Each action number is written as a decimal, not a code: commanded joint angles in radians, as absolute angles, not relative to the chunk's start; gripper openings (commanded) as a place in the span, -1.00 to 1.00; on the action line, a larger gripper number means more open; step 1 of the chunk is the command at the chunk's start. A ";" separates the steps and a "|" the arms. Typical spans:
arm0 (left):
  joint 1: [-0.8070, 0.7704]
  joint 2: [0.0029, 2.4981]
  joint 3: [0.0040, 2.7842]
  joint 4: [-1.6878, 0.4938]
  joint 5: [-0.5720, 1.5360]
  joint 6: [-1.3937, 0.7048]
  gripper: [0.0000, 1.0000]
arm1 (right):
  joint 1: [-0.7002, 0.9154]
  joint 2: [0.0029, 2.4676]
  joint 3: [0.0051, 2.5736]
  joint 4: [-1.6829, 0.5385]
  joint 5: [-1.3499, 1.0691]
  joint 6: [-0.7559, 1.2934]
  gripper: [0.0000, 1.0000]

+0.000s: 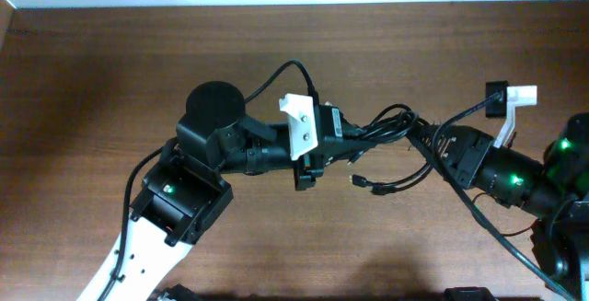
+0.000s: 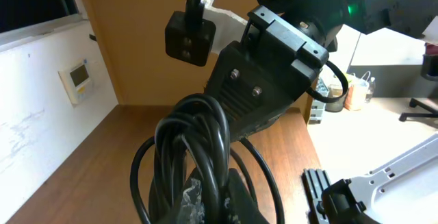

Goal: Untangle cables

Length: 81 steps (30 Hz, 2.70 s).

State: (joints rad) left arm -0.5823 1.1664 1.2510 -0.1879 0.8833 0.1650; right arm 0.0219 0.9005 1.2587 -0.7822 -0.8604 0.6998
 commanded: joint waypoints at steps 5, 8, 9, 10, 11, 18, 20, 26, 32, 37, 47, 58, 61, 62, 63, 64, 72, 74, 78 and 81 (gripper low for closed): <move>-0.593 1.135 1.263 -0.165 0.770 0.173 -1.00 | 0.026 0.910 1.260 -0.910 -0.886 0.467 -0.92; -0.593 1.135 1.263 -0.167 0.692 0.173 -1.00 | 0.026 0.910 1.260 -1.015 -0.886 0.342 -0.92; -0.593 1.135 1.263 -0.170 0.641 0.173 -1.00 | 0.026 0.910 1.260 -1.045 -0.886 0.306 -0.92; -0.588 1.135 1.263 -0.170 0.616 0.173 -1.00 | 0.026 0.910 1.260 -1.061 -0.886 0.289 -0.92; -0.571 1.135 1.263 -0.173 0.590 0.174 -1.00 | 0.026 0.910 1.260 -1.081 -0.886 0.265 -0.92; -0.545 1.135 1.263 -0.204 0.693 0.174 -1.00 | 0.026 0.910 1.260 -0.899 -1.164 0.372 0.04; -0.545 1.135 1.263 -0.215 0.693 0.174 -1.00 | 0.026 0.910 1.260 -0.809 -1.259 0.406 0.08; -0.545 1.135 1.263 -0.218 0.707 0.189 -1.00 | 0.026 0.910 1.260 -0.781 -1.303 0.410 0.13; -0.545 1.135 1.263 -0.210 0.867 0.143 -1.00 | 0.026 0.986 1.260 -0.769 -0.904 0.481 0.10; -0.545 1.135 1.263 -0.218 0.872 0.145 -1.00 | 0.026 1.033 1.260 -0.765 -0.947 0.507 -0.02; -0.616 1.135 1.263 -0.165 0.878 0.144 -1.00 | 0.026 1.034 1.260 -0.770 -0.945 0.507 0.00; -0.616 1.146 1.263 -0.142 0.984 0.144 -1.00 | 0.026 1.034 1.260 -0.774 -0.930 0.506 -0.92; -0.612 1.146 1.263 -0.136 0.908 0.145 -1.00 | 0.026 1.034 1.260 -0.909 -0.842 0.446 -0.92; -0.612 1.146 1.263 -0.147 0.853 0.155 -1.00 | 0.026 1.034 1.260 -0.963 -0.821 0.413 -0.92; -0.612 1.146 1.263 -0.164 0.791 0.176 -1.00 | 0.026 1.034 1.260 -1.007 -0.822 0.377 -0.92; -0.612 1.146 1.263 -0.188 0.713 0.216 -1.00 | 0.026 1.034 1.260 -1.064 -0.822 0.336 -0.92; -0.612 1.146 1.263 -0.244 0.214 0.264 -1.00 | 0.026 1.034 1.260 -1.120 -0.865 0.239 -0.93; -0.612 1.146 1.263 -0.241 0.176 0.264 -1.00 | 0.026 1.034 1.260 -1.120 -0.864 0.239 -0.92; -0.612 1.145 1.263 -0.210 0.220 0.293 -1.00 | 0.026 1.034 1.260 -1.120 -0.863 0.239 -0.92; -0.612 1.145 1.263 -0.212 0.437 0.293 -1.00 | 0.026 1.034 1.260 -1.117 -0.863 0.239 0.29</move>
State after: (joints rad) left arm -0.6197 1.1603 1.2507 -0.2276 0.3344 0.2741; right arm 0.0265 1.0351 1.2621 -1.1175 -0.8642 0.2550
